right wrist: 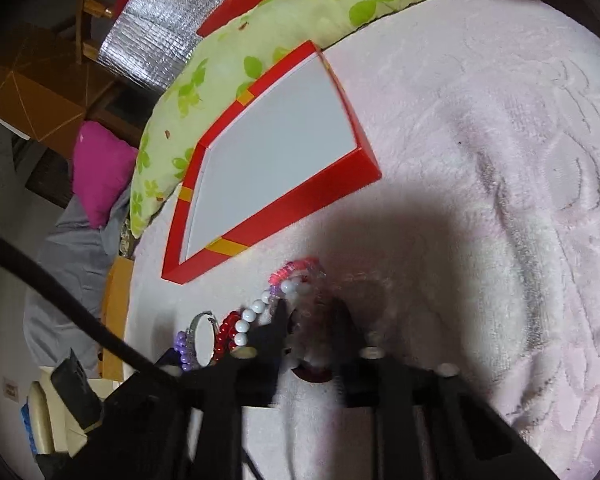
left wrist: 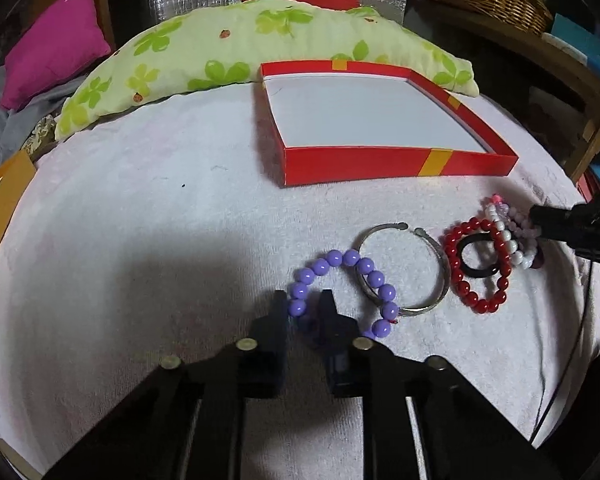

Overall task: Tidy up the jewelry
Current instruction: 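Lower the left gripper onto the purple beaded bracelet and grasp it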

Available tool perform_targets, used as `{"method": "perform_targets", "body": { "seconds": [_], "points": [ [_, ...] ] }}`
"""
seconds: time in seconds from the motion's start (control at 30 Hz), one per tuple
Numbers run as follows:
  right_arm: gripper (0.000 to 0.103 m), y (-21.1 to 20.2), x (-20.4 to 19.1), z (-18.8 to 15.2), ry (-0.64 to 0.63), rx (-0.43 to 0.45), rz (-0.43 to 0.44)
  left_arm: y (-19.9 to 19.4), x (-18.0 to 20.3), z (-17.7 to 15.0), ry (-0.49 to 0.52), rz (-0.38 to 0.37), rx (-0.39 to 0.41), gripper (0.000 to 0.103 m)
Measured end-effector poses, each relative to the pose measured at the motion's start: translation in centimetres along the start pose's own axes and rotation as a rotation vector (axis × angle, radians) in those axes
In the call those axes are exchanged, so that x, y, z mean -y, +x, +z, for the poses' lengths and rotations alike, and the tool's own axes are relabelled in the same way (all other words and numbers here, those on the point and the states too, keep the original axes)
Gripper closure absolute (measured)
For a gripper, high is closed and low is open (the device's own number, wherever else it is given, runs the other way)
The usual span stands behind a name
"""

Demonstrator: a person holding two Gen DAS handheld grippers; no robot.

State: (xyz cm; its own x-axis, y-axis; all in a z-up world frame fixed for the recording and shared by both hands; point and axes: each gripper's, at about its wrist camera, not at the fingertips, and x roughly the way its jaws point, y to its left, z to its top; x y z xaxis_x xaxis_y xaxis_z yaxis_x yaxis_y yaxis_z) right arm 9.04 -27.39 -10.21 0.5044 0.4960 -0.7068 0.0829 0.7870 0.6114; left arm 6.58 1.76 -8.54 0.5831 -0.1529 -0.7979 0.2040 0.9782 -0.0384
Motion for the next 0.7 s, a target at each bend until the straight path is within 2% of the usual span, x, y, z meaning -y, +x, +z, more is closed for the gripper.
{"method": "perform_targets", "body": {
  "seconds": [0.03, 0.13, 0.43, 0.57, 0.7],
  "points": [
    [0.094, 0.1, -0.2, -0.1, -0.016, 0.002, -0.015, -0.1, -0.2, 0.0, -0.009, -0.009, 0.004, 0.091],
    [0.095, -0.6, -0.5, -0.4, -0.048, 0.025, -0.019, -0.8, -1.2, 0.2, -0.050, -0.033, 0.034, 0.093],
    [0.095, -3.9, -1.1, -0.1, -0.070, 0.128, 0.089, -2.7, -2.6, 0.9, -0.104, -0.058, 0.119, 0.094],
    [0.095, -5.0, -1.5, 0.0, -0.079, 0.176, 0.129, -3.6, -2.8, 1.3, -0.098, -0.064, 0.157, 0.094],
    [0.094, -5.3, -2.2, 0.1, -0.093, 0.189, 0.147, -4.3, -2.8, 1.5, -0.083, -0.081, 0.182, 0.094]
  ]
}}
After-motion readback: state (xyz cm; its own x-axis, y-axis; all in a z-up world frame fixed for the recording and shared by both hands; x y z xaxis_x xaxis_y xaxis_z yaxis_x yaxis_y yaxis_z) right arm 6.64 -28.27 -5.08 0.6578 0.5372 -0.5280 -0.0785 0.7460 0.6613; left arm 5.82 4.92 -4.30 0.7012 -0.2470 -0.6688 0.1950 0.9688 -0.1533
